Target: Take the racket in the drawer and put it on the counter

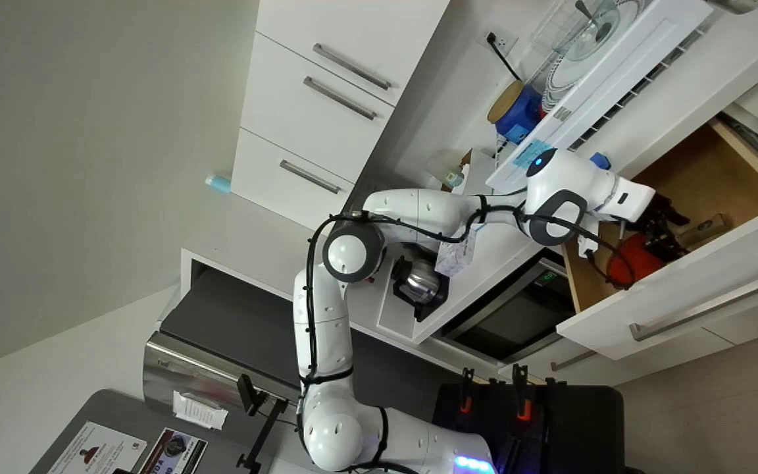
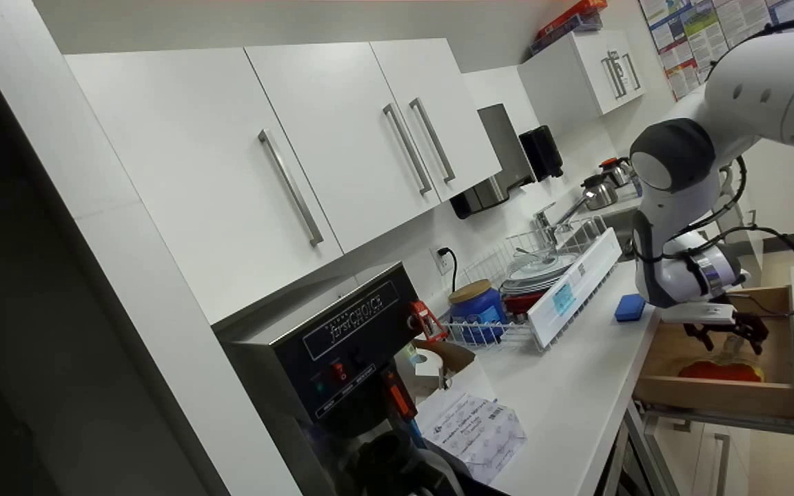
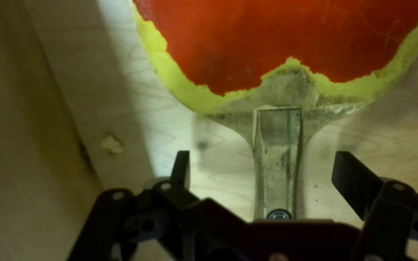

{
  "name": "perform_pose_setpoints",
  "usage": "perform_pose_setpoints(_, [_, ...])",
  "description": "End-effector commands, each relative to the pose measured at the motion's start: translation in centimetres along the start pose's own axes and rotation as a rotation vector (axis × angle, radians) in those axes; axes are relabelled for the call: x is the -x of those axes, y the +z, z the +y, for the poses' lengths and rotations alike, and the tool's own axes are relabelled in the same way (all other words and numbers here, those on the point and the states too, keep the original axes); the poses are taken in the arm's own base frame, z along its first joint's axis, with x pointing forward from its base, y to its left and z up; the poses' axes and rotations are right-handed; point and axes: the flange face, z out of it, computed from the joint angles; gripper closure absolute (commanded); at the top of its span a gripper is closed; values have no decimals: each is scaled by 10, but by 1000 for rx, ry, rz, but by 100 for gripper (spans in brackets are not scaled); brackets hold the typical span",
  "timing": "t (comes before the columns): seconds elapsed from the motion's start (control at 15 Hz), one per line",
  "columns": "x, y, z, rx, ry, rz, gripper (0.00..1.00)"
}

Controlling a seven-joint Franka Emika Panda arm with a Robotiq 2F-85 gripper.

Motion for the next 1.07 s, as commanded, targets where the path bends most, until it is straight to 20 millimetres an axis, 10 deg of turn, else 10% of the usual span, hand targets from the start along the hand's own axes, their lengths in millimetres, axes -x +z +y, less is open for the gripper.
perform_pose_setpoints(0.0, [-6, 3, -11, -3, 20, 2, 28])
perform_pose_setpoints(0.6, [-8, 0, -16, -10, 26, 3, 95])
perform_pose_setpoints(1.0, [-11, -33, 4, 36, 5, -107, 93])
